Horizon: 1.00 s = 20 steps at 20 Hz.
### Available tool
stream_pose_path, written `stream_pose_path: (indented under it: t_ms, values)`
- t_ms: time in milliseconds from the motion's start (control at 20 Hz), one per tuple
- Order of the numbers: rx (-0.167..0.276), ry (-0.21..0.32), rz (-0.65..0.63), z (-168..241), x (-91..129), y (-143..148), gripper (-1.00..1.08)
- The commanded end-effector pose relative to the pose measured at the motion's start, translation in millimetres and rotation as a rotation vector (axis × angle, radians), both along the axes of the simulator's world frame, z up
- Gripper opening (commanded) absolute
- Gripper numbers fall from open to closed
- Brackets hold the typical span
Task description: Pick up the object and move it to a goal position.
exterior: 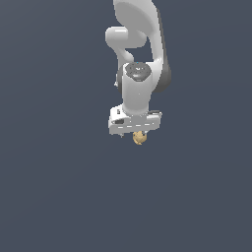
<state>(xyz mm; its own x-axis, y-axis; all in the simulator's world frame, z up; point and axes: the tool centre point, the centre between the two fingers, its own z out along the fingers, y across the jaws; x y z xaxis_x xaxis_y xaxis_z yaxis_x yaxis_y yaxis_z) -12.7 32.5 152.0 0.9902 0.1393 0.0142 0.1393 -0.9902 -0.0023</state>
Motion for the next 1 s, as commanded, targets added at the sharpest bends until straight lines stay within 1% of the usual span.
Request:
stream_pose_path:
  t_ms: [0,250,500,700,950]
  values:
    - [-0.003,0.003,0.063,-14,-12,10,1.00]
    - [-0.007,0.008,0.189,-41,-39,29,1.00]
    - [-0.007,0.012,0.270,-57,-58,40,1.00]
    - [-0.006,0.013,0.300,-62,-65,45,1.00]
    - [-0.006,0.014,0.298,-64,-65,45,1.00]
